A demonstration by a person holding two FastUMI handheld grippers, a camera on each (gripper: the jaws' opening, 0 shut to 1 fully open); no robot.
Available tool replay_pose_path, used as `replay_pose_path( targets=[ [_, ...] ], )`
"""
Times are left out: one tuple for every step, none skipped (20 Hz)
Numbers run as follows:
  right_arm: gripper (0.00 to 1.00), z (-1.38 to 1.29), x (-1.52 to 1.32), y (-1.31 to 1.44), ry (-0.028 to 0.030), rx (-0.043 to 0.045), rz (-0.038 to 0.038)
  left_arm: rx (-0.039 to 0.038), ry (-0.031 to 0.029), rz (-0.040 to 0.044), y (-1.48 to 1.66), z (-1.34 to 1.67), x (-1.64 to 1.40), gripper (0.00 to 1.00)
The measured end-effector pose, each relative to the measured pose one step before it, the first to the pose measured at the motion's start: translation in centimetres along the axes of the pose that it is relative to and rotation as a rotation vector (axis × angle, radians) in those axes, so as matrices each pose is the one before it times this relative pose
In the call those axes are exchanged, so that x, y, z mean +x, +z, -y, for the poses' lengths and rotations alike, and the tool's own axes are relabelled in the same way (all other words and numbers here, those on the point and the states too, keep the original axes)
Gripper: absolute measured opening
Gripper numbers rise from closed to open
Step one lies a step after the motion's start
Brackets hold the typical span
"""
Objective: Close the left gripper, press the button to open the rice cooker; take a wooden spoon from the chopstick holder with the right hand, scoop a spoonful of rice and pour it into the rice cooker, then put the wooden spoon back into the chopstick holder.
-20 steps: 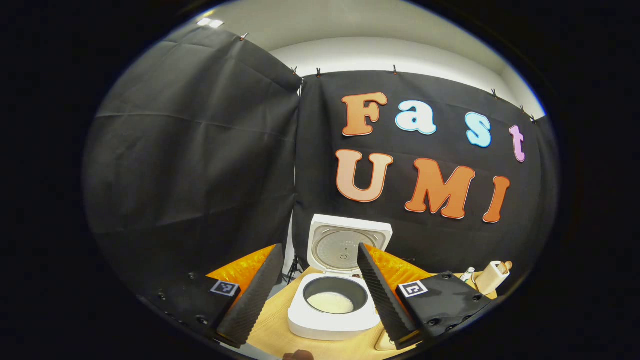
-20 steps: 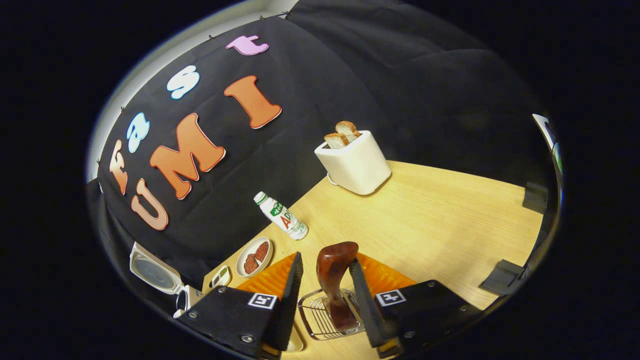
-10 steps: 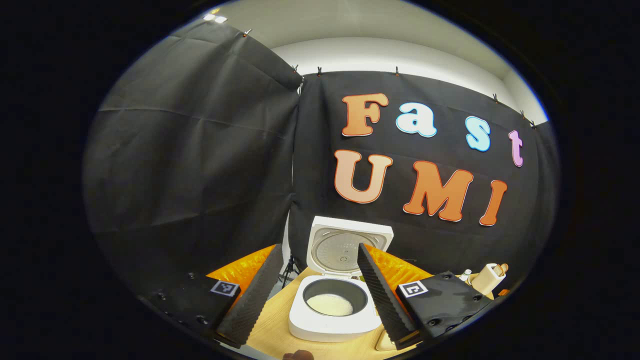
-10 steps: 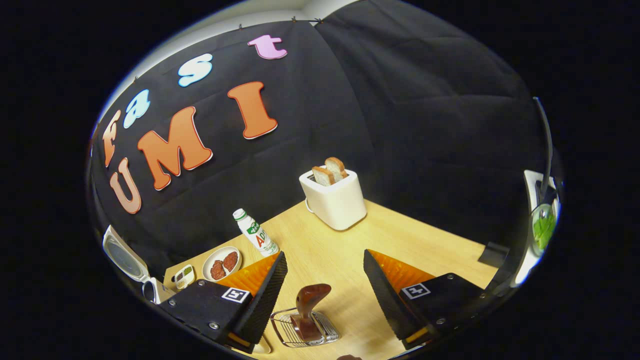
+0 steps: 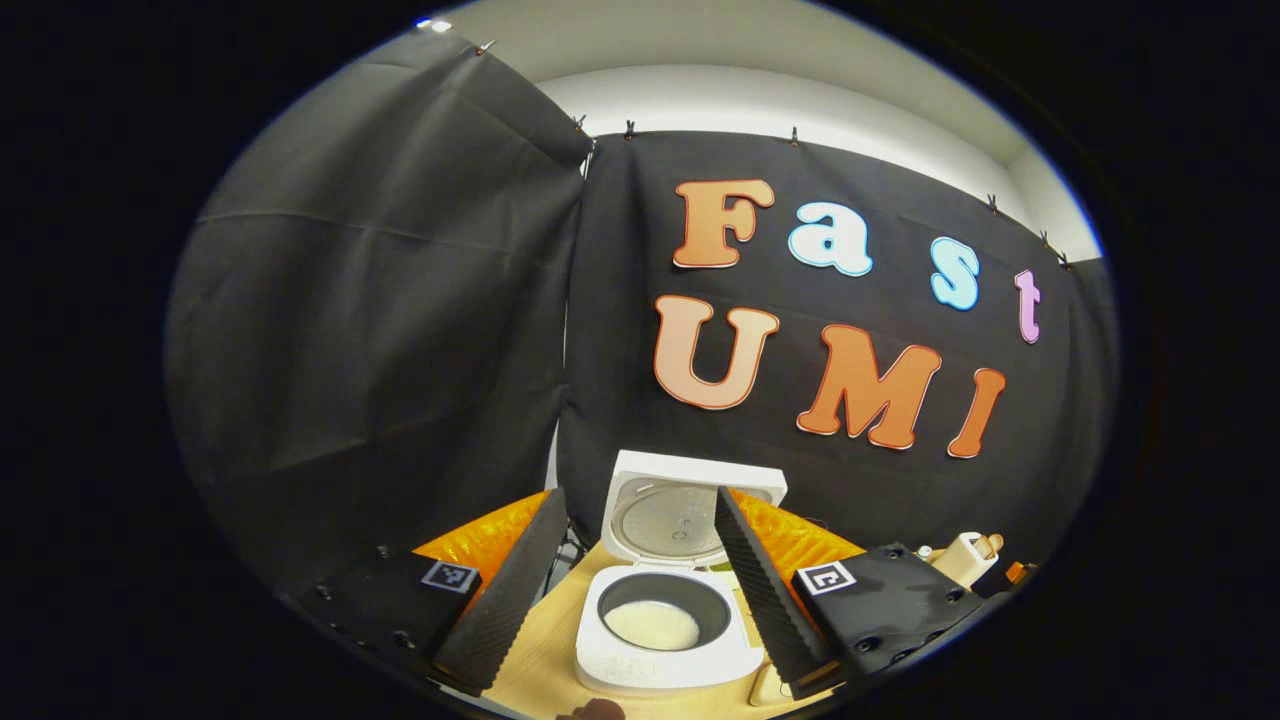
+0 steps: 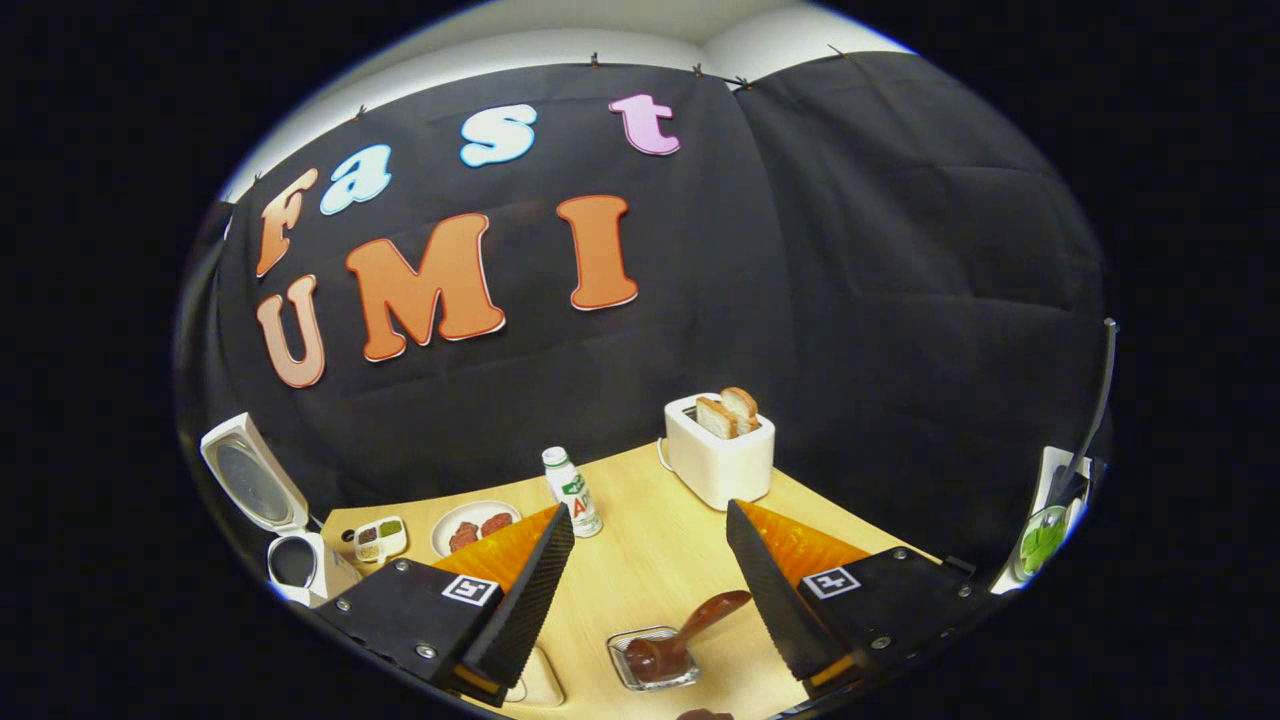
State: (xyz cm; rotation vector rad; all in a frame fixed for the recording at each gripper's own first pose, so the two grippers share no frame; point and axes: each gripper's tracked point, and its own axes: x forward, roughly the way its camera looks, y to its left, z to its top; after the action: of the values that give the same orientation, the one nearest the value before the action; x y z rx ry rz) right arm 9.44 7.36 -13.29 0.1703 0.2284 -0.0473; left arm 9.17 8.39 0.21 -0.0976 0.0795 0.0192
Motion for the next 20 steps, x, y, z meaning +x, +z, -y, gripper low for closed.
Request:
replay_pose_path(
  targets=[
    [0.95,-0.854,-0.995,0.13,0.0086,-0.00668,0.00522,0.01406,-0.00479,-0.01191,0.414,-0.008,0.771,1.0],
    [0.95,-1.046,-0.294,0.188,0.0133,-0.0087,0.00494,0.01557,0.00435,-0.01877,0.201,-0.258,0.858,1.0],
    [0.95,-1.08,-0.375,0.184,0.01399,-0.0074,0.00214,0.01273,-0.00279,-0.01314,0.256,-0.029,0.768,1.0],
    [0.95,-1.029,-0.325,-0.014,0.01707,-0.00242,0.00038,0.0104,-0.00703,-0.00847,0.427,0.228,0.834,1.0],
    [0.95,-1.004,-0.265,-0.019,0.0164,-0.00298,0.00021,0.01009,-0.00745,-0.00523,0.59,0.277,1.051,1.0],
    [0.95,-0.822,-0.311,0.06,0.01024,-0.00516,0.00218,0.00965,-0.00711,-0.00736,0.258,0.245,0.944,1.0],
    [0.95,-0.634,-0.239,0.022,0.0045,-0.00783,0.00274,0.00418,-0.00443,-0.00857,0.26,0.224,1.061,1.0],
    [0.95,-0.407,-0.207,-0.048,0.00025,-0.00562,0.00175,0.00483,-0.01087,-0.00952,0.232,0.47,1.089,1.0],
    [0.95,-0.414,-0.376,0.053,-0.00084,0.00443,0.0036,0.00924,-0.01312,-0.0033,0.484,0.577,0.917,1.0],
    [0.95,-0.557,-0.313,0.105,0.00633,0.01026,0.00202,0.01302,-0.00837,-0.00049,0.503,0.425,1.072,1.0],
    [0.95,-0.383,-0.275,0.005,0.00369,0.00867,0.00123,0.01971,-0.00157,-0.00582,0.147,0.228,1.331,1.0],
    [0.95,-0.122,-0.214,-0.102,-0.00383,0.00503,0.00215,0.02098,0.00299,-0.00654,0.012,0.143,1.141,1.0],
    [0.95,0.095,-0.197,0.031,-0.00637,0.00161,0.0023,0.01433,-0.00332,-0.00558,0.066,0.423,1.182,1.0],
    [0.95,0.094,-0.217,-0.015,-0.00534,0.00333,0.0023,0.00429,-0.01374,-0.00601,-0.049,0.726,1.224,1.0],
    [0.95,0.086,-0.193,0.108,-0.00489,0.00501,0.002,0.00257,-0.01047,-0.01747,-0.545,0.686,1.274,0.98],
    [0.95,0.155,-0.221,0.106,-0.00623,0.00404,0.00078,0.00221,-0.00947,-0.00859,-0.274,0.558,1.279,0.98],
    [0.95,0.327,-0.043,0.039,-0.00911,0.00112,0.00202,0.00823,-0.00642,-0.01039,-0.15,0.521,1.241,0.99],
    [0.95,0.306,-0.162,0.095,-0.01111,0.00047,0.00193,0.01149,-0.00455,-0.01097,-0.203,0.405,1.28,0.98],
    [0.95,0.341,-0.216,0.109,-0.00931,-0.00011,0.00194,0.00039,-0.00491,-0.01009,-0.313,0.421,1.349,1.0],
    [0.95,0.264,-0.169,-0.01,-0.00708,0.00082,-0.00039,-0.01345,-0.00991,-0.01614,-0.234,0.515,1.268,0.99]
  ],
)
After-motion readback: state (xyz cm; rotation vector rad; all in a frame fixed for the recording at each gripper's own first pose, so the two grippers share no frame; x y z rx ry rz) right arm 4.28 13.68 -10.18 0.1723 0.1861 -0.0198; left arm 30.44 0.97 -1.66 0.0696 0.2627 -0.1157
